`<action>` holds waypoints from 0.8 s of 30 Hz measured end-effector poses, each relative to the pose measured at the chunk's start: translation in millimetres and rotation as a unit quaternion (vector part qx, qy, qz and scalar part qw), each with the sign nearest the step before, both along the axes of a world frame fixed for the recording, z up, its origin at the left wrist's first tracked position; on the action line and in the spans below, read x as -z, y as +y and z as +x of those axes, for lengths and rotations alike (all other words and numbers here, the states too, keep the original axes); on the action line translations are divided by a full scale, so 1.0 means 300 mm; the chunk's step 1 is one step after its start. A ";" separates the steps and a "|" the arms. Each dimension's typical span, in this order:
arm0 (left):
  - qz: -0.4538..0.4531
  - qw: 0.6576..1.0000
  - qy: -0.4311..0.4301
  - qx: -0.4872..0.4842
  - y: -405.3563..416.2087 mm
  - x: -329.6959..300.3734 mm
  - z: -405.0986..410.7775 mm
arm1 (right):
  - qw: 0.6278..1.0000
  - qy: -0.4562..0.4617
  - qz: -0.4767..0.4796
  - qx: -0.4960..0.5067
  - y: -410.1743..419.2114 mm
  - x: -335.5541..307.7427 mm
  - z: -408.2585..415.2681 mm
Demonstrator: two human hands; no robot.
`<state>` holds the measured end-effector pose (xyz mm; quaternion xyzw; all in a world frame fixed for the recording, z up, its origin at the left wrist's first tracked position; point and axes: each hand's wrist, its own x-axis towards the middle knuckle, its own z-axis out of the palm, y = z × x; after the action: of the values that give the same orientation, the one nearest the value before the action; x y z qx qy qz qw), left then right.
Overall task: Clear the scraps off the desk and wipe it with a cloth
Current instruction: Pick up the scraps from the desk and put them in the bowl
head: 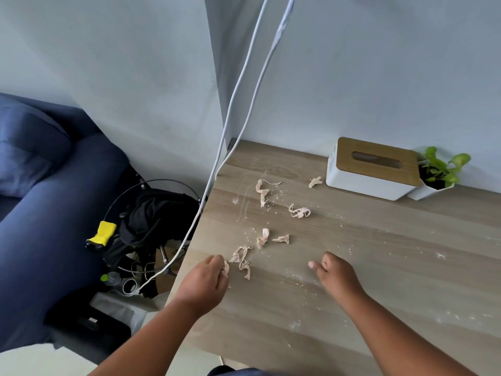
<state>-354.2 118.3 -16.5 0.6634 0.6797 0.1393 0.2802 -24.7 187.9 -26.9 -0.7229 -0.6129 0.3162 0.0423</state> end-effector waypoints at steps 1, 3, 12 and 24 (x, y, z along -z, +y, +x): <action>0.003 1.000 0.001 0.000 0.003 0.004 0.000 | 1.000 -0.005 -0.001 0.000 -0.007 0.005 0.001; 0.007 1.000 0.004 -0.004 0.005 0.015 -0.002 | 1.000 -0.010 -0.004 0.000 -0.015 0.009 0.002; 0.004 0.992 0.119 0.039 0.008 0.069 -0.011 | 0.997 0.031 -0.047 0.055 -0.053 -0.007 -0.026; 0.008 1.000 0.000 0.024 0.032 0.101 -0.051 | 0.999 0.018 -0.019 0.026 -0.057 -0.054 -0.096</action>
<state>-369.5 127.7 -46.8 0.6815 0.6629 0.1376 0.2779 -53.4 170.7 -10.7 -0.7333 -0.5871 0.3395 0.0478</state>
